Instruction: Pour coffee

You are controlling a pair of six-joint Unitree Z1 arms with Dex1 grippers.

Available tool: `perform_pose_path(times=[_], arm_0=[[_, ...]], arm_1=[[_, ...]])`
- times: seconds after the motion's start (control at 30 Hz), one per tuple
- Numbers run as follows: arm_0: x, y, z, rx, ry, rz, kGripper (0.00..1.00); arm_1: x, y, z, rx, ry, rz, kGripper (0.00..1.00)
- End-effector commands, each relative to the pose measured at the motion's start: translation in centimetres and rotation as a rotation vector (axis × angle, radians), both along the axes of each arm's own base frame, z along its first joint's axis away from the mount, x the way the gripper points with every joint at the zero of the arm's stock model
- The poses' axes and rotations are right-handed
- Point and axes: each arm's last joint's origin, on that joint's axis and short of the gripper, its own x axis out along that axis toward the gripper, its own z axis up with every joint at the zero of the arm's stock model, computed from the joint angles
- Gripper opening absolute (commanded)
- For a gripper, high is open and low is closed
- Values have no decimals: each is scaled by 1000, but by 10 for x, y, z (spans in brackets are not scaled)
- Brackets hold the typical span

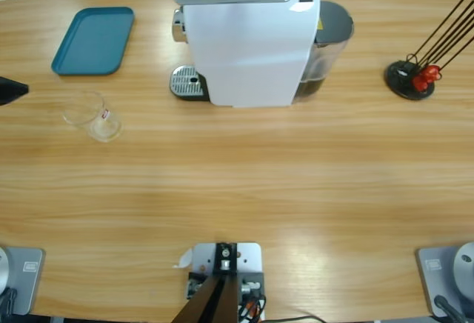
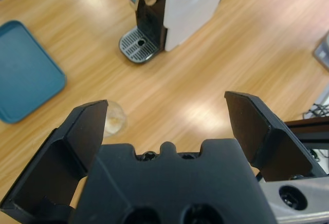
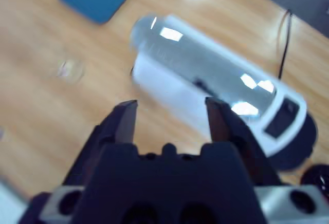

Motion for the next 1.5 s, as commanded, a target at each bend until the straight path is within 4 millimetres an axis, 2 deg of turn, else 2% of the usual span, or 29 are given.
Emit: perform_pose_path(times=[0.03,0.13,0.3,0.43,0.53,0.6,0.73,0.87,0.97,1.1,1.2,1.27,1.37,1.43,1.5], arm_0=[[-4,8,-17,33,68,45,996],[-11,15,-20,69,110,49,996],[-20,25,-29,138,180,54,1000],[-28,34,-32,124,161,82,1000],[-34,43,-48,109,147,99,1000],[-36,45,-58,124,144,89,1000],[-27,49,-89,234,132,153,1000],[-20,49,-85,234,79,196,1000],[-19,44,-82,185,106,149,1000],[-12,41,-86,240,112,132,1000],[2,33,-78,260,19,119,1000],[26,18,-75,212,-41,131,1000],[55,8,-105,232,44,195,1000],[53,9,-118,232,83,208,1000],[42,15,-127,213,94,201,998]], arm_1=[[-55,-69,37,-43,87,166,1000],[-66,-86,21,-93,119,165,1000],[-78,-111,-18,-176,177,159,1000],[-92,-142,-28,-141,163,141,1000],[-97,-165,-45,-123,160,118,1000],[-102,-172,-55,-134,167,127,1000],[-102,-172,-58,-142,164,134,1000],[-98,-169,-61,-142,159,132,1000],[-94,-170,-63,-145,157,126,1000],[-92,-169,-64,-140,153,125,1000],[-94,-170,-62,-133,151,127,1000],[-95,-172,-61,-130,149,129,1000],[-96,-174,-61,-139,152,134,1000],[-95,-176,-60,-139,150,127,1000],[-91,-176,-62,-144,156,117,1000]])
